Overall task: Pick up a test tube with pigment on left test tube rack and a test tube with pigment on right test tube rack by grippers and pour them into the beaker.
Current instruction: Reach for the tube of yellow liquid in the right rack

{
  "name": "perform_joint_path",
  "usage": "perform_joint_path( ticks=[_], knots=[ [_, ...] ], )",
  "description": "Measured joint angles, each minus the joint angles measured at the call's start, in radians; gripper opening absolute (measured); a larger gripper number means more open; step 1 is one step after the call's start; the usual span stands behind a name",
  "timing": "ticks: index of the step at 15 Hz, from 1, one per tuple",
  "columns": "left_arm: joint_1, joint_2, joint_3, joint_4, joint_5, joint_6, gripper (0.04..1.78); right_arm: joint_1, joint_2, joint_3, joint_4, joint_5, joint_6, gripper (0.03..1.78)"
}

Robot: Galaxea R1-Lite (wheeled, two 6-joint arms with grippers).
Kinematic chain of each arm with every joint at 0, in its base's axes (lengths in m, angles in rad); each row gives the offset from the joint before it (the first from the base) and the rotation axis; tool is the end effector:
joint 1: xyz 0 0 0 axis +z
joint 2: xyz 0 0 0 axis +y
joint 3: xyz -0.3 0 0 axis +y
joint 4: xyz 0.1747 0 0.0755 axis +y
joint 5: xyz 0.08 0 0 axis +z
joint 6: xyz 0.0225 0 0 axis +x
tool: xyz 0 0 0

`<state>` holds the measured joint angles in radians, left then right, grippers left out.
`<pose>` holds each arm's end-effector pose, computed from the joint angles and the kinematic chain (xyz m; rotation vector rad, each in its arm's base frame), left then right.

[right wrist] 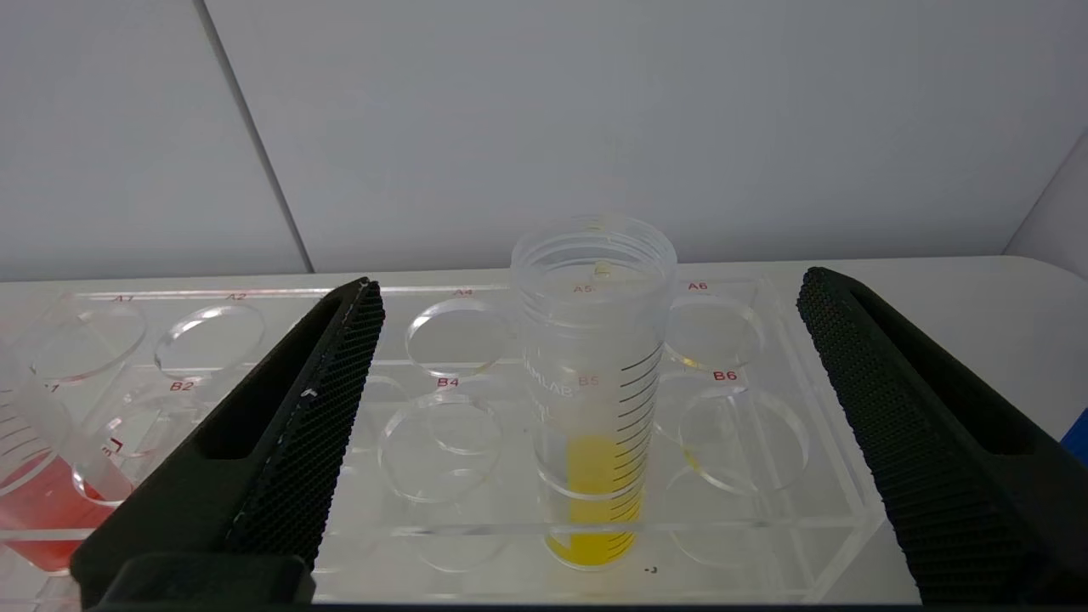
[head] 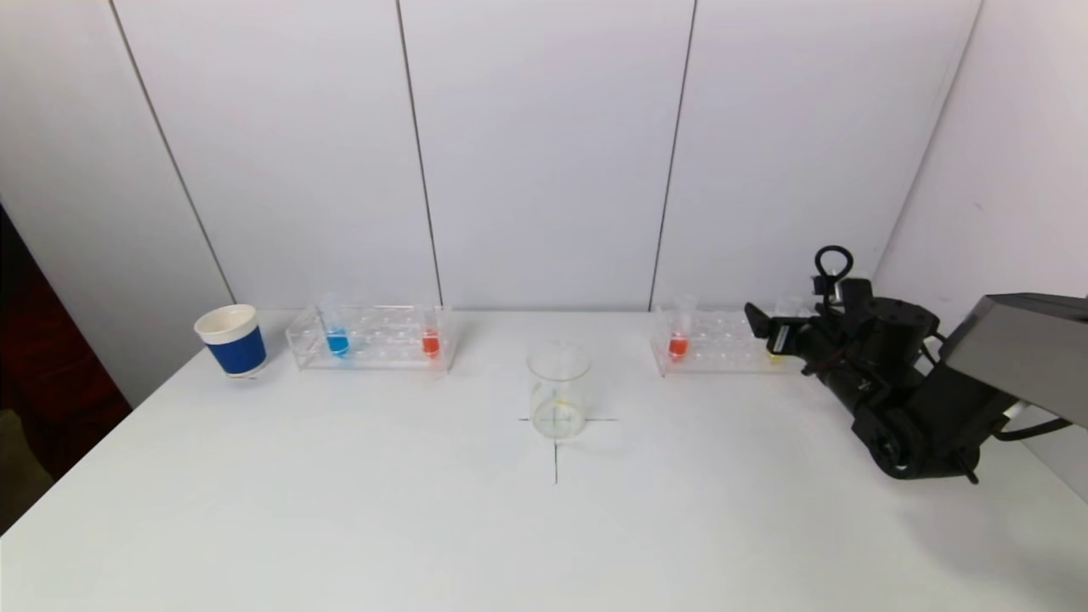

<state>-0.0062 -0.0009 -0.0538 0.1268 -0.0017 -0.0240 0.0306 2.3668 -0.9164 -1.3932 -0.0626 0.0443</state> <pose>-0.0275 0.0001 0.0773 -0.0238 0.0722 -0.0070 0.4124 0.0112 0.0396 0.0416 0.0564 -0.0333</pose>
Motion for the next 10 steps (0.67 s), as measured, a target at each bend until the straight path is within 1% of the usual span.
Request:
perform_joint_path(
  ticks=[10],
  knots=[
    [0.000, 0.000, 0.000, 0.000, 0.000, 0.000, 1.76, -0.002, 0.007, -0.005, 0.003, -0.001, -0.001, 1.77]
  ],
)
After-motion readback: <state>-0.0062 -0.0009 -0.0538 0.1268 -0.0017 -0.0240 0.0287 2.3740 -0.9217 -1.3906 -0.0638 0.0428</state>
